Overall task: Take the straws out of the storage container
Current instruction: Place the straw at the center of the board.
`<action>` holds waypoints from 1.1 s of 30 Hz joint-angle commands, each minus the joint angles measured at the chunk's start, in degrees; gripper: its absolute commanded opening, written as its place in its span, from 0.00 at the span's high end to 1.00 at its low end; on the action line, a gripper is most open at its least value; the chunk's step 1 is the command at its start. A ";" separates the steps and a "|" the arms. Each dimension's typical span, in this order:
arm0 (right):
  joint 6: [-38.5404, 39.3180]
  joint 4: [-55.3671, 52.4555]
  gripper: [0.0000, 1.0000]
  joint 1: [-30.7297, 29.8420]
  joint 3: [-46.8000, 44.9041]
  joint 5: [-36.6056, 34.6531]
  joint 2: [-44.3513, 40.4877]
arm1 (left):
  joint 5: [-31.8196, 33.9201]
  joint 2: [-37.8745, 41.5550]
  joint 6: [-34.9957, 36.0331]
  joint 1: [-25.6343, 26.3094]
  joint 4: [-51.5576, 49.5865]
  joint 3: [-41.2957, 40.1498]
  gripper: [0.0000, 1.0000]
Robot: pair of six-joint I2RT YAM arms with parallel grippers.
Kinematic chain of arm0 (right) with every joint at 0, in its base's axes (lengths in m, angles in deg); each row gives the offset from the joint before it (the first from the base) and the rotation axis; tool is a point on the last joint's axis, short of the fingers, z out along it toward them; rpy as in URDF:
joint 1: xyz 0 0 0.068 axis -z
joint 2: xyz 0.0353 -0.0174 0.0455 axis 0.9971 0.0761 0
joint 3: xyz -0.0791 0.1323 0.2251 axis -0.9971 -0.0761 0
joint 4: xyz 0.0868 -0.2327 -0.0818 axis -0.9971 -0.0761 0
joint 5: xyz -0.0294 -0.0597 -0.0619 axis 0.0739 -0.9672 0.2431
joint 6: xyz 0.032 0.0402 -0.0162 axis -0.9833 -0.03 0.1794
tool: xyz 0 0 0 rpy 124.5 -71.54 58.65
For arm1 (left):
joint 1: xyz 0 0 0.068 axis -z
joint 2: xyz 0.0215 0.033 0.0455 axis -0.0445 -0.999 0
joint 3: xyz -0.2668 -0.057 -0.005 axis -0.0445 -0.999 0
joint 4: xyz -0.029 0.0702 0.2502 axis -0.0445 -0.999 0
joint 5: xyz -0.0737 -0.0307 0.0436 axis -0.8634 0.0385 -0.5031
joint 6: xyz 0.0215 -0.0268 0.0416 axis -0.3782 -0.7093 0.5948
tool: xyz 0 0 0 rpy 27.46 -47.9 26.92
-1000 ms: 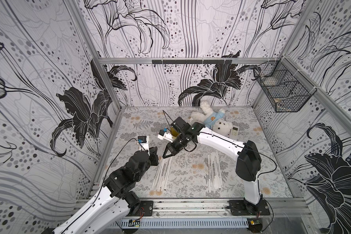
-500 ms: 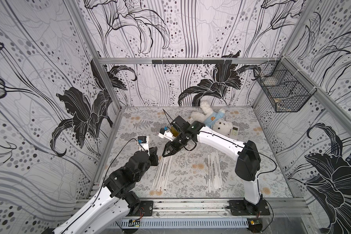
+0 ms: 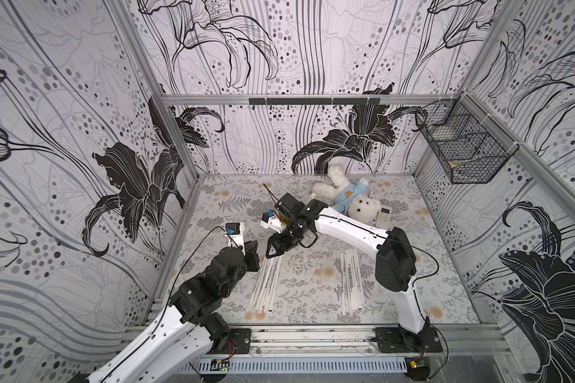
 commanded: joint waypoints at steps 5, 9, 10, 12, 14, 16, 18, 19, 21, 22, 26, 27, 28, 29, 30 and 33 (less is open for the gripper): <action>0.84 -1.85 0.36 -0.15 3.75 -3.20 2.66 | -1.08 -0.37 1.12 -0.32 2.19 -0.49 0.78; 0.92 -2.54 0.35 -0.13 4.90 -4.36 4.49 | -1.09 -0.35 1.19 -0.50 2.19 -0.55 0.78; 0.83 -2.49 0.35 -0.15 4.78 -4.71 4.68 | -1.08 -0.23 1.19 -0.50 2.20 -0.52 0.78; 0.83 -2.10 0.35 -0.15 4.13 -5.15 4.60 | -1.08 -0.20 1.17 -0.55 2.19 -0.57 0.78; 0.66 -1.46 0.35 -0.15 3.36 -5.39 4.11 | -1.08 -0.19 1.14 -0.60 2.19 -0.57 0.78; 0.50 -0.97 0.35 -0.14 2.89 -5.45 3.03 | -1.08 -0.16 1.18 -0.61 2.28 -0.59 0.78; 0.31 0.07 0.35 -0.13 2.17 -5.60 1.11 | -1.08 -0.20 1.24 -0.68 2.36 -0.57 0.78; 0.22 0.76 0.35 -0.14 1.68 -5.71 -0.19 | -1.08 -0.29 1.35 -0.72 2.45 -0.57 0.78; 0.21 2.24 0.35 -0.15 0.74 -5.81 -3.09 | -1.08 -0.13 1.83 -0.69 2.67 -0.57 0.78; 0.37 3.40 0.35 -0.11 0.05 -5.82 -4.95 | -1.17 -0.13 2.36 -0.72 2.96 -0.54 0.78; 0.52 6.53 0.36 0.45 -3.89 -11.88 -12.90 | -1.08 -0.40 3.83 -0.67 4.91 -0.38 0.79; 0.72 7.08 0.36 0.65 -4.97 -14.03 -14.60 | -1.39 -0.82 3.85 -0.68 5.63 -0.26 0.79; 0.91 8.08 0.37 0.93 -6.39 -15.74 -16.80 | -2.54 -1.79 3.96 -0.67 6.76 -0.18 0.79; 0.93 9.49 0.38 1.56 -8.34 -16.33 -18.97 | -3.80 -2.84 4.23 -0.68 7.93 -0.06 0.79; 0.83 10.83 0.38 2.20 -10.12 -16.57 -20.91 | -4.76 -4.05 4.19 -0.68 8.75 0.09 0.79; 1.39 14.25 0.40 4.12 -14.46 -18.72 -27.04 | -5.47 -8.41 4.17 -0.12 13.19 -0.02 0.77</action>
